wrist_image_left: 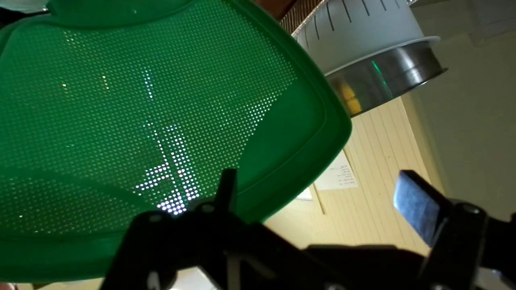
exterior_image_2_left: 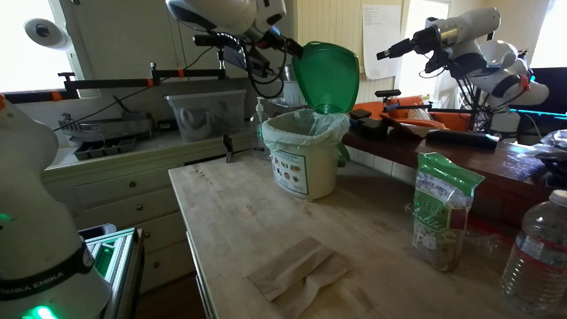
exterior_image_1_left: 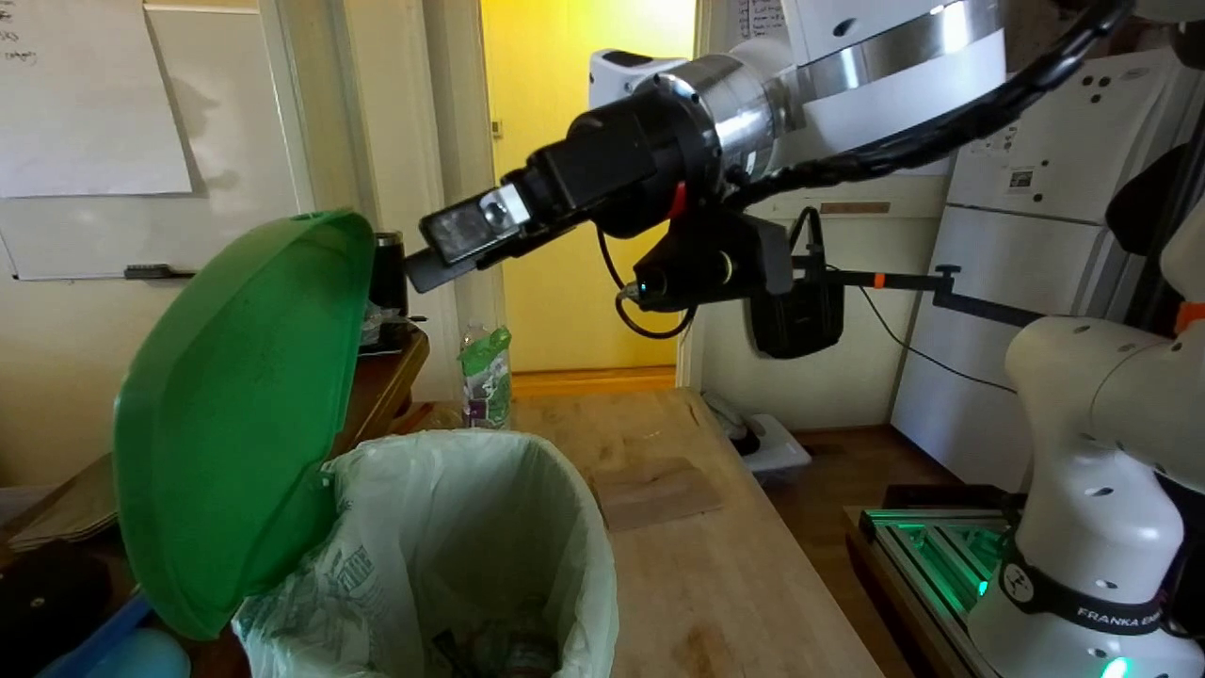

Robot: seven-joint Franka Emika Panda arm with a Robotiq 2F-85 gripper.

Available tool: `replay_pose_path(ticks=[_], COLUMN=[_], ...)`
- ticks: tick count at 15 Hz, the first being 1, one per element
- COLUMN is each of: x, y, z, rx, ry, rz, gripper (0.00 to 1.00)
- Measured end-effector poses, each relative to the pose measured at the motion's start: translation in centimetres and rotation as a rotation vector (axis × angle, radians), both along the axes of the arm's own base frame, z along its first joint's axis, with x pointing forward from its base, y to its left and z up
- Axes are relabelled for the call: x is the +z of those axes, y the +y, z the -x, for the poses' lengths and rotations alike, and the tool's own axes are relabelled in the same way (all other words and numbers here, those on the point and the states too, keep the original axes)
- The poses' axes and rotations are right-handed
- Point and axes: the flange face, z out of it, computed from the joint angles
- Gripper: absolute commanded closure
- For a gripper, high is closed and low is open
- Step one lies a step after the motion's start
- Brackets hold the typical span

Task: Open the trash can then put the plastic inside

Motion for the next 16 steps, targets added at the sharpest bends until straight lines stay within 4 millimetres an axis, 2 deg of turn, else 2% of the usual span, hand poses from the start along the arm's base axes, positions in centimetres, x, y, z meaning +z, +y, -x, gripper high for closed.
replay_pose_path(ticks=[10,16], x=[-1.4,-4.2], y=[-2.2,-5.5], z=[5.9,6.1], rx=[-0.153,-0.282], ry=[0.092,0.301], rz=[0.090,0.134], gripper=[0.00,0.00])
